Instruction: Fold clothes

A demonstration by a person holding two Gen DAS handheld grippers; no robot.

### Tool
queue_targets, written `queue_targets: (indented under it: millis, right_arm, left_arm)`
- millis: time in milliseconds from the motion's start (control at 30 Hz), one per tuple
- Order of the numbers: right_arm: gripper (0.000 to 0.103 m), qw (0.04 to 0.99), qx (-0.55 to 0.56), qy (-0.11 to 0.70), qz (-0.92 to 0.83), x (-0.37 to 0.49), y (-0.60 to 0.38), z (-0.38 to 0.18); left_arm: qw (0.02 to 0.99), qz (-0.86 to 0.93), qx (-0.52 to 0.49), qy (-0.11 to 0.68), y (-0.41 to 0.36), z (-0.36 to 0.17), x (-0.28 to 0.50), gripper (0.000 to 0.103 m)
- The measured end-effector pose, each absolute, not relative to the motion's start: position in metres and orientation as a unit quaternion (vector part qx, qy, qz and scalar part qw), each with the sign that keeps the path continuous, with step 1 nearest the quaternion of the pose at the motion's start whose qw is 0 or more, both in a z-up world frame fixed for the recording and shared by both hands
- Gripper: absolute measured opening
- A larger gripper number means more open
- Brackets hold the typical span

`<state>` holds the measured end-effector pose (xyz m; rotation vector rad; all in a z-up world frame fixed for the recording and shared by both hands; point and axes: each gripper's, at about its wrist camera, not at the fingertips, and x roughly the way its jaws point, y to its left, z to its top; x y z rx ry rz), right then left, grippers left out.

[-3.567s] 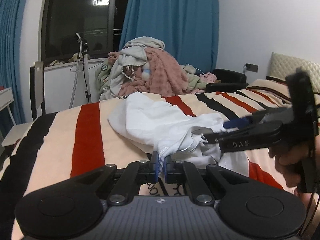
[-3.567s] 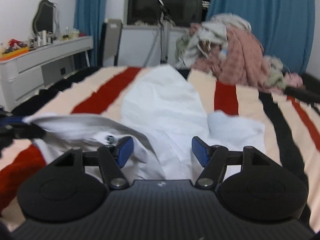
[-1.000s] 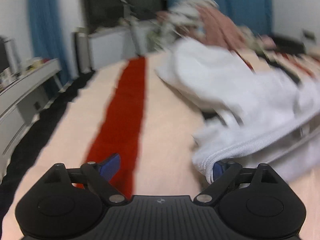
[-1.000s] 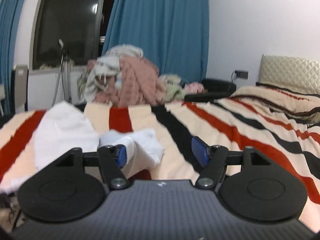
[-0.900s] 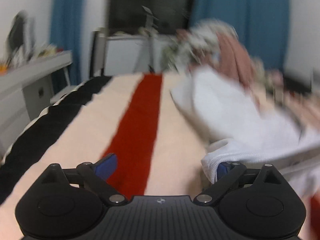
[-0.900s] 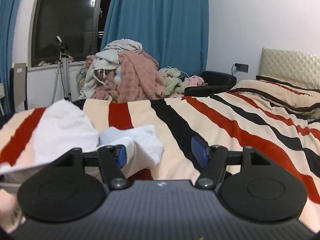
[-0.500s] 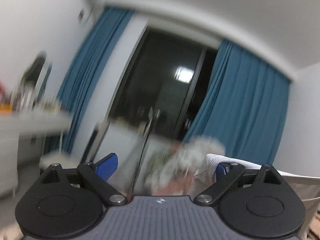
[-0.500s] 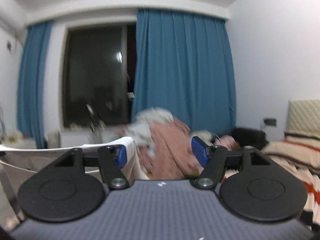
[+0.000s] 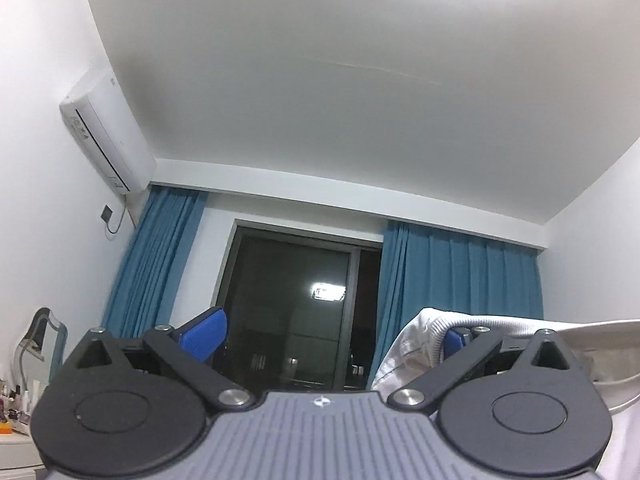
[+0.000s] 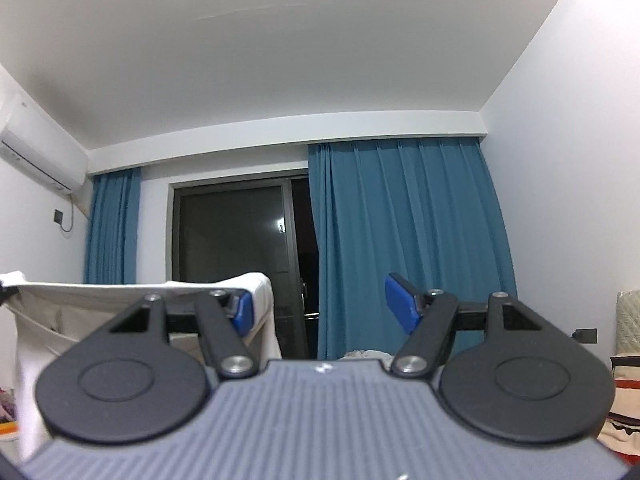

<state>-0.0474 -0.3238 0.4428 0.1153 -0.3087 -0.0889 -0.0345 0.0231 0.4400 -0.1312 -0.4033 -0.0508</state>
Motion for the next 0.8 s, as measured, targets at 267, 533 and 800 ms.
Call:
queue_targets:
  millis: [267, 533, 800]
  right_arm:
    - [0.069, 0.995, 0.047, -0.04, -0.082, 0.076, -0.336, 0.364]
    - [0.069, 0.988, 0.054, 0.097, -0.112, 0.286, -0.36, 0.166]
    - [0.067, 0.973, 0.043, 0.192, -0.124, 0.478, -0.379, -0.016]
  left_arm:
    - [0.994, -0.033, -0.045, -0.091, -0.016, 0.355, 0.097, 0.103]
    - [0.999, -0.015, -0.003, 0.038, -0.059, 0.158, 0.325, 0.103]
    - [0.982, -0.008, 0.017, 0.189, -0.075, -0.061, 0.538, 0.103]
